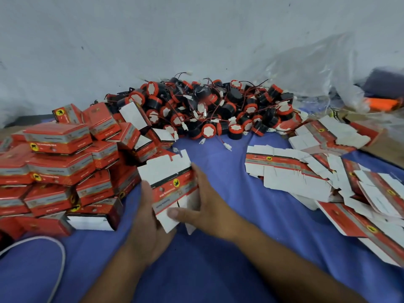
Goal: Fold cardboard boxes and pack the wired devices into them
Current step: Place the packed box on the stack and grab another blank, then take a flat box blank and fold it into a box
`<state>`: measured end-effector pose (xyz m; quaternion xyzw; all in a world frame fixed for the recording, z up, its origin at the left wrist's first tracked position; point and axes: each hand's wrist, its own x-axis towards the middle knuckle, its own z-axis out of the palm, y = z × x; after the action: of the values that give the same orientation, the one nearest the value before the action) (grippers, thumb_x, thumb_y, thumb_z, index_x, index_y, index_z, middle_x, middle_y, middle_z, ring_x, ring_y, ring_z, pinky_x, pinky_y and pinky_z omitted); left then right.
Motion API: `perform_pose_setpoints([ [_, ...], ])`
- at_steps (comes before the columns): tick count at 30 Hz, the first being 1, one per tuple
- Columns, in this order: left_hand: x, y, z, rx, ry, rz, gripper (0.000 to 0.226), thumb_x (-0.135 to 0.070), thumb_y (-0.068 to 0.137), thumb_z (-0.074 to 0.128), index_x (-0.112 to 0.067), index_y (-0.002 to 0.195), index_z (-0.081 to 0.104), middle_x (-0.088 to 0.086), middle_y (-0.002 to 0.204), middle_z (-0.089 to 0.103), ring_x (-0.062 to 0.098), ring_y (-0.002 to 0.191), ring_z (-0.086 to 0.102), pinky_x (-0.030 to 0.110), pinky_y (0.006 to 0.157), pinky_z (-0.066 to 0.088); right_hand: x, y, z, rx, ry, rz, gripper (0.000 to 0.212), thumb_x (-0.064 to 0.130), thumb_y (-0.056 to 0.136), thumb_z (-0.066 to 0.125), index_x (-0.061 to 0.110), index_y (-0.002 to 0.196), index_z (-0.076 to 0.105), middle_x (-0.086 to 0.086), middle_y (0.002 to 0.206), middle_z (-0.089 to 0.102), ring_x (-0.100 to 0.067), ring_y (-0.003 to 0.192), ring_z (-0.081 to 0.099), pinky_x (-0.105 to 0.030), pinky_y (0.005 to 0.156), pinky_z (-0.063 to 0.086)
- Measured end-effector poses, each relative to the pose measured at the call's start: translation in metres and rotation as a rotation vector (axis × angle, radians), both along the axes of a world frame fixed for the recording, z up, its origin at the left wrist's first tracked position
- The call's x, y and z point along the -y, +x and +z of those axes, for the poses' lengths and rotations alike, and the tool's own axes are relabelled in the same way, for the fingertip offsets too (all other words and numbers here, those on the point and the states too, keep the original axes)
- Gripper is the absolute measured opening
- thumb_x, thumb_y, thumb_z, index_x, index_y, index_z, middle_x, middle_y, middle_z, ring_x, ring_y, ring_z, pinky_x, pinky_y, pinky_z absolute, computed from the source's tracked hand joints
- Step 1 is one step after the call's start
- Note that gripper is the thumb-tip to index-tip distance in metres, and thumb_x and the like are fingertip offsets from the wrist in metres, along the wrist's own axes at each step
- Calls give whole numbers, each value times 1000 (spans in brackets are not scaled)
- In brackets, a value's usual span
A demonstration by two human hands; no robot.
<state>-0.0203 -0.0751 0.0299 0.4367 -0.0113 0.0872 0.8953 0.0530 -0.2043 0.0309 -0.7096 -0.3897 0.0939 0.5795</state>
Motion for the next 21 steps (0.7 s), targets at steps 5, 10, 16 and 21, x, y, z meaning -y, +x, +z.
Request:
perform_pose_setpoints([
  [5,10,-4,0,2,219,55,102,-69,55,85,-11,133,55,9,116,71,24,107,69,31,80,57,8,-7,-4,-186,5,108,83,31,79,81,60,137,30,35,124,56,7,119,56,-12,91,48],
  [10,-1,6,-3,75,498,354,87,-56,70,79,-32,143,40,-2,131,64,20,115,65,33,82,58,13,-5,-3,-218,118,35,59,17,89,74,21,139,44,13,126,64,-7,118,61,-23,92,51],
  [16,-8,11,-13,28,588,537,88,-54,72,72,-44,144,23,-9,135,53,-3,115,60,16,76,54,11,4,-1,-297,231,-5,45,37,99,53,35,144,44,-8,131,62,-23,123,60,-44,107,47],
  [21,-6,7,-12,132,721,449,44,-41,91,61,-39,134,51,-12,126,64,5,113,63,13,78,53,12,9,-10,-262,194,-87,45,34,98,54,37,142,47,3,119,64,-15,109,63,-32,96,52],
])
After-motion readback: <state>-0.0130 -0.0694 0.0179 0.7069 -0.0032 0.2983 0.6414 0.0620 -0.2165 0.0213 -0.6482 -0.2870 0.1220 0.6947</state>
